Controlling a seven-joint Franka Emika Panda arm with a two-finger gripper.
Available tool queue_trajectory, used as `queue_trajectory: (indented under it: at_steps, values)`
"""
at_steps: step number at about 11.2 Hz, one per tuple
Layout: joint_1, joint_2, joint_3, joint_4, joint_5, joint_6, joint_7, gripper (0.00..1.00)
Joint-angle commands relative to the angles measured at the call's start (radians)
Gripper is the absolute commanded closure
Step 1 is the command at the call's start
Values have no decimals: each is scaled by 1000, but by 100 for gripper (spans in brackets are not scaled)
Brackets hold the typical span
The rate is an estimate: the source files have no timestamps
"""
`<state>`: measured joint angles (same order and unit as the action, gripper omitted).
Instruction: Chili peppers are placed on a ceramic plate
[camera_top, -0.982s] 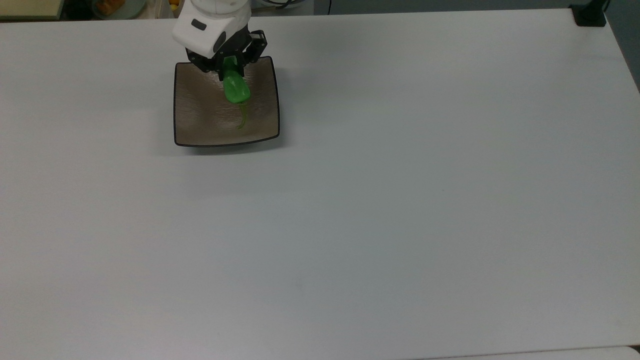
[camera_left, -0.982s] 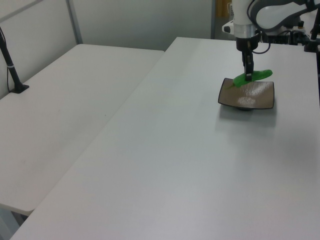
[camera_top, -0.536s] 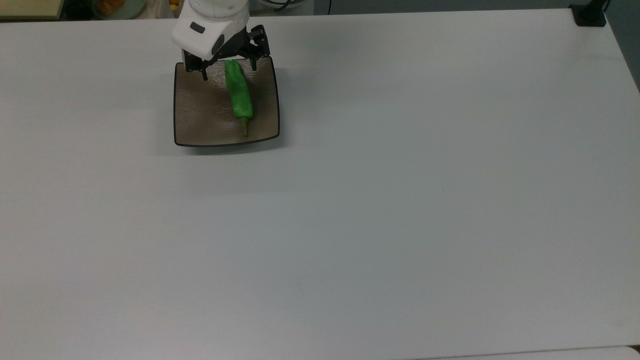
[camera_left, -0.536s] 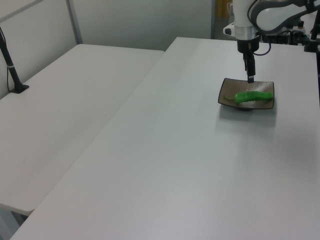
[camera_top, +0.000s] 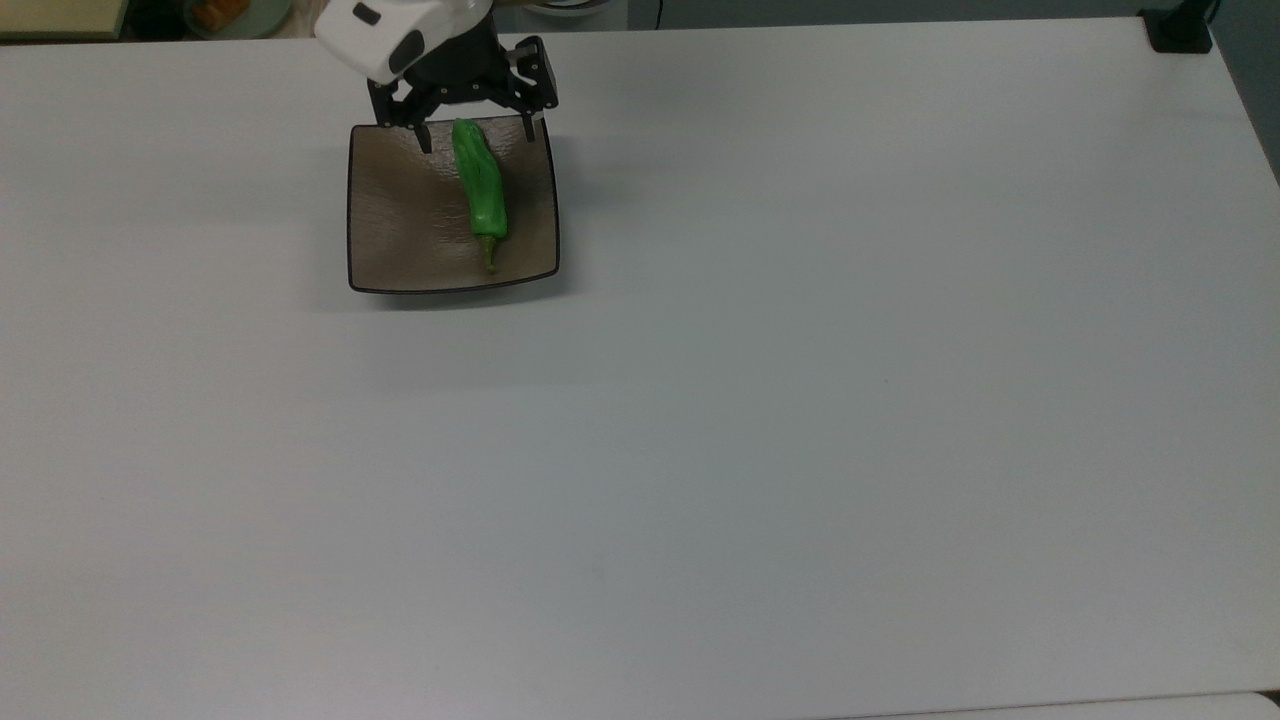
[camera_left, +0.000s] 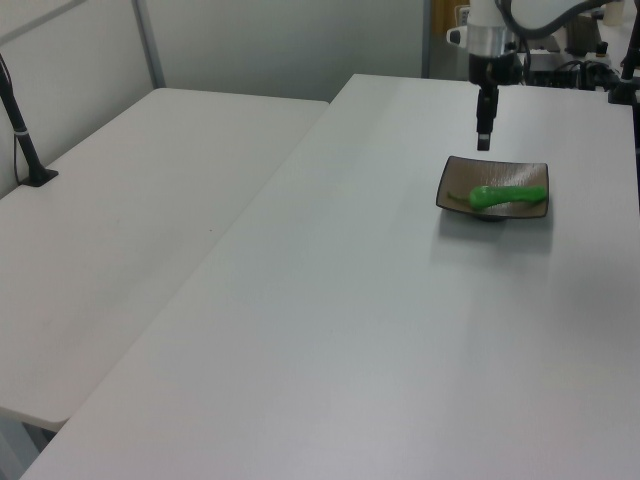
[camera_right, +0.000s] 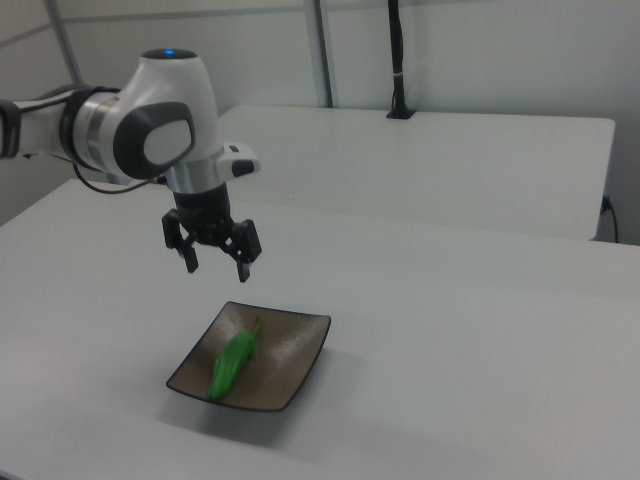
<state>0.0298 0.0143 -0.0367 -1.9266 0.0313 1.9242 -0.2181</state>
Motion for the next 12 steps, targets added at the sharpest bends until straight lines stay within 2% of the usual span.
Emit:
queue_trajectory:
  at_steps: [1, 3, 6, 7, 9, 12]
  values:
    - [1, -24, 70, 44, 21, 13, 142, 0]
    - [5, -34, 118, 101, 35, 12, 193, 0]
    - [7, -50, 129, 191, 102, -72, 227, 0]
    - [7, -48, 153, 208, 102, -117, 226, 0]
    - [4, -47, 214, 199, 101, -125, 227, 0]
    - [-2, -56, 216, 201, 70, -235, 206, 0]
